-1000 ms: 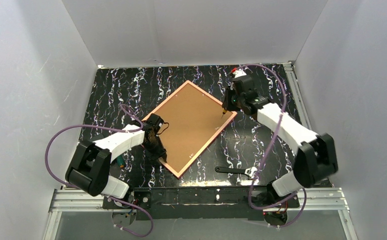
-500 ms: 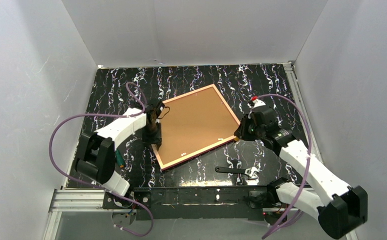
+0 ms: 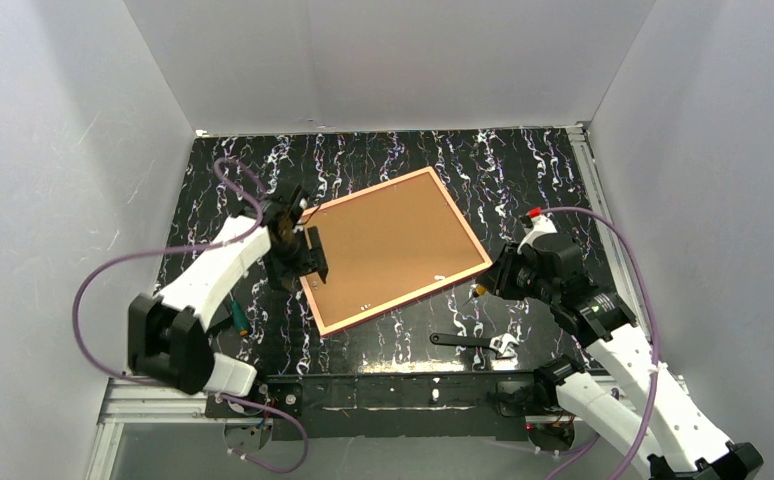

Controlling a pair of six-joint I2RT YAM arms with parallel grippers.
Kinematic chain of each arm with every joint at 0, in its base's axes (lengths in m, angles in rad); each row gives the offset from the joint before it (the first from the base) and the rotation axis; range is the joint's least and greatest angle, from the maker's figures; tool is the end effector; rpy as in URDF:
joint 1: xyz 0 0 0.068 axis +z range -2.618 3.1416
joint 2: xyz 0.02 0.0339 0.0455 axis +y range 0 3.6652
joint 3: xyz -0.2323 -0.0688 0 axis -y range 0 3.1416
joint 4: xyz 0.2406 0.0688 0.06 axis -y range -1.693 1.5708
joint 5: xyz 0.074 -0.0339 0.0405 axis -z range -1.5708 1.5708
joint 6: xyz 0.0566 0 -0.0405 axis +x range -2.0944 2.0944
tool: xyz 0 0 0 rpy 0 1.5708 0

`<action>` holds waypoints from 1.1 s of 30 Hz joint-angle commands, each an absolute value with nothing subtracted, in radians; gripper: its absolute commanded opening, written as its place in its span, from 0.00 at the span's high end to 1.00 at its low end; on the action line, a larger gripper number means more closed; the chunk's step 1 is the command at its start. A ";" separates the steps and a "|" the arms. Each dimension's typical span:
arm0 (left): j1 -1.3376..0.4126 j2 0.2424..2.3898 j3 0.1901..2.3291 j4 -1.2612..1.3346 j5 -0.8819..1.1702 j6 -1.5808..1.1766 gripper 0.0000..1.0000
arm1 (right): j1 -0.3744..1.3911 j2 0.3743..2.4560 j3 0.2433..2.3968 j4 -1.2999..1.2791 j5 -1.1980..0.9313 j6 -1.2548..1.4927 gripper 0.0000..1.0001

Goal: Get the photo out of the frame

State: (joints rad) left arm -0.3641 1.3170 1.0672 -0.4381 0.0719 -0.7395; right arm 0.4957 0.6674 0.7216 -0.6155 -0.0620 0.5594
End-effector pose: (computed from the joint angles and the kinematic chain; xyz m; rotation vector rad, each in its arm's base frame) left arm 0.2886 -0.1143 0.2542 -0.3983 2.3106 -0.6525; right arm 0.1611 0.0911 0.2608 0.0325 2.2092 0.6736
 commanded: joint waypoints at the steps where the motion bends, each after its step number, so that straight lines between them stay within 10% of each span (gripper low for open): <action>1: -0.376 1.113 0.801 -0.347 0.192 -1.208 0.22 | 0.497 0.616 0.723 -0.695 -0.191 0.572 0.99; 8: -0.462 1.024 0.676 -0.277 0.017 -1.514 0.03 | 0.497 0.536 0.726 -0.802 -0.253 0.573 0.99; 16: -0.575 1.118 0.585 -0.207 -0.072 -1.804 0.05 | 0.497 0.470 0.718 -0.817 -0.235 0.621 0.99; 33: -0.593 1.096 0.423 -0.069 -0.169 -1.868 0.58 | 0.497 0.415 0.709 -0.879 -0.187 0.670 0.99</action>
State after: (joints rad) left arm -0.5915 1.0813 0.4789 0.0013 -0.0910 -1.8542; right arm 0.4957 0.4187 0.7216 -0.8841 -0.1928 0.6556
